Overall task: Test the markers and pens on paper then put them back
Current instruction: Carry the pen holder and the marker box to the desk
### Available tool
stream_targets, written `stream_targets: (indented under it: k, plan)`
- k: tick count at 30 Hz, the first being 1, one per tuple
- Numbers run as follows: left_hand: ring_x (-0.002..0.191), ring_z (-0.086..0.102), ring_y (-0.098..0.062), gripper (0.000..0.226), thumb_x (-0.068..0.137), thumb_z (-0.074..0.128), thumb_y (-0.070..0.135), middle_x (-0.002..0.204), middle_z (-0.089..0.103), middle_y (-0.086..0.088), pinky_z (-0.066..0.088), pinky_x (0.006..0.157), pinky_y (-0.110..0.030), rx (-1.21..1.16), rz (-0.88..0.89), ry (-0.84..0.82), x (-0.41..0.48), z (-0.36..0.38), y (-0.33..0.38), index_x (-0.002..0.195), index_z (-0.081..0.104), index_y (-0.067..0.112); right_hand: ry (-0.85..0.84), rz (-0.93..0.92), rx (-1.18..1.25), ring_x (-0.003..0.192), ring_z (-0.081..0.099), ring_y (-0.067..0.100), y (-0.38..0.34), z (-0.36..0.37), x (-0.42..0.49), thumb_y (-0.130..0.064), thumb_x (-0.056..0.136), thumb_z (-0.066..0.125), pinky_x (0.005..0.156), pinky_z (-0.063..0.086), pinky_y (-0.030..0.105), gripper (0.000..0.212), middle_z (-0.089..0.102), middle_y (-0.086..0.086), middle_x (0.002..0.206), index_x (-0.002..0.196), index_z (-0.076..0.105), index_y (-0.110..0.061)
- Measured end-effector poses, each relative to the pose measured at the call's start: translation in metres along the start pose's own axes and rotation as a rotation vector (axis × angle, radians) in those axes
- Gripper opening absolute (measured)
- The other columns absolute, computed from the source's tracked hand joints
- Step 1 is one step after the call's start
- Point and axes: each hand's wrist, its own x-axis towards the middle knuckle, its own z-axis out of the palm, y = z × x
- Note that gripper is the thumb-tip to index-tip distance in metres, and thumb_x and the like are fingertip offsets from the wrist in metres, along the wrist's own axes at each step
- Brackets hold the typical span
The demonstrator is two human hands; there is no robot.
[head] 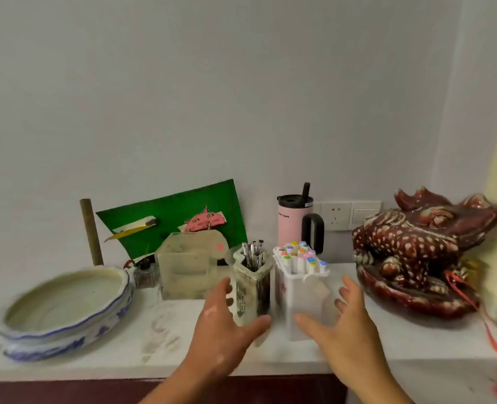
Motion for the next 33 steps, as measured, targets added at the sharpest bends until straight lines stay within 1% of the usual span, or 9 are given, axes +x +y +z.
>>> stream_targets:
  k: [3, 5, 9, 11, 14, 18, 25, 29, 33]
  plan:
    - [0.110, 0.057, -0.011, 0.082, 0.064, 0.088, 0.045, 0.128, 0.059, 0.006, 0.049, 0.089, -0.024, 0.048, 0.056, 0.066, 0.023, 0.014, 0.009, 0.132, 0.047, 0.026, 0.005, -0.080, -0.001, 0.117, 0.058, 0.016, -0.006, 0.015, 0.010, -0.049, 0.055, 0.096, 0.087, 0.050, 0.024, 0.118, 0.057, -0.004, 0.139, 0.150, 0.028, -0.033]
    - [0.107, 0.059, -0.015, 0.075, 0.064, 0.088, 0.044, 0.120, 0.062, 0.003, 0.052, 0.090, -0.032, 0.067, 0.037, 0.104, 0.032, 0.024, 0.010, 0.127, 0.053, 0.022, 0.028, -0.095, -0.012, 0.116, 0.059, 0.018, -0.006, 0.026, 0.015, -0.055, 0.050, 0.095, 0.088, 0.053, 0.028, 0.114, 0.059, -0.006, 0.132, 0.144, 0.034, -0.032]
    - [0.087, 0.061, -0.012, 0.052, 0.063, 0.089, 0.037, 0.093, 0.064, 0.011, 0.042, 0.064, -0.014, 0.125, 0.045, 0.214, 0.036, 0.031, 0.004, 0.104, 0.058, 0.026, 0.109, -0.121, -0.066, 0.108, 0.063, 0.022, 0.002, 0.038, 0.020, -0.051, 0.055, 0.094, 0.078, 0.052, 0.030, 0.097, 0.064, -0.007, 0.120, 0.133, 0.040, -0.032]
    - [0.082, 0.062, -0.010, 0.049, 0.064, 0.090, 0.036, 0.090, 0.065, 0.012, 0.043, 0.061, -0.014, 0.118, 0.026, 0.224, 0.037, 0.029, 0.004, 0.101, 0.060, 0.026, 0.129, -0.135, -0.070, 0.101, 0.065, 0.020, 0.005, 0.039, 0.020, -0.052, 0.056, 0.093, 0.073, 0.051, 0.029, 0.089, 0.061, -0.012, 0.108, 0.128, 0.043, -0.033]
    - [0.081, 0.066, -0.010, 0.047, 0.066, 0.090, 0.034, 0.094, 0.071, 0.008, 0.056, 0.070, -0.029, 0.117, 0.013, 0.211, 0.030, 0.023, 0.007, 0.103, 0.065, 0.021, 0.143, -0.167, -0.076, 0.101, 0.065, 0.016, 0.007, 0.024, 0.014, -0.055, 0.057, 0.092, 0.075, 0.056, 0.030, 0.085, 0.057, -0.018, 0.104, 0.125, 0.045, -0.036]
    - [0.076, 0.065, 0.007, 0.046, 0.064, 0.090, 0.036, 0.089, 0.072, 0.018, 0.051, 0.063, -0.017, 0.062, 0.059, 0.167, 0.008, 0.013, 0.021, 0.103, 0.067, 0.028, 0.214, -0.219, -0.055, 0.094, 0.063, 0.006, 0.012, -0.031, -0.007, -0.062, 0.053, 0.090, 0.071, 0.055, 0.020, 0.087, 0.058, -0.026, 0.101, 0.123, 0.041, -0.048]
    - [0.091, 0.066, 0.007, 0.054, 0.063, 0.087, 0.044, 0.095, 0.071, 0.029, 0.052, 0.070, -0.020, -0.079, 0.231, -0.060, -0.055, 0.038, 0.049, 0.111, 0.066, 0.036, 0.394, -0.090, -0.129, 0.091, 0.063, -0.003, 0.032, -0.122, -0.100, -0.063, 0.044, 0.092, 0.069, 0.052, 0.015, 0.085, 0.061, -0.032, 0.097, 0.113, 0.043, -0.055]
    - [0.088, 0.064, 0.014, 0.052, 0.059, 0.089, 0.042, 0.092, 0.068, 0.038, 0.048, 0.070, -0.015, -0.146, 0.291, -0.289, -0.088, 0.070, 0.045, 0.104, 0.063, 0.048, 0.560, 0.081, -0.219, 0.094, 0.065, 0.005, 0.053, -0.133, -0.172, -0.058, 0.043, 0.095, 0.072, 0.058, 0.024, 0.083, 0.062, -0.025, 0.104, 0.107, 0.043, -0.053]
    - [0.084, 0.060, 0.020, 0.054, 0.059, 0.089, 0.039, 0.086, 0.067, 0.031, 0.042, 0.065, 0.001, -0.183, 0.392, -0.530, -0.126, 0.094, 0.026, 0.106, 0.064, 0.038, 0.792, 0.268, -0.374, 0.095, 0.063, 0.009, 0.067, -0.123, -0.259, -0.062, 0.045, 0.093, 0.080, 0.062, 0.037, 0.082, 0.059, -0.024, 0.106, 0.102, 0.035, -0.054]
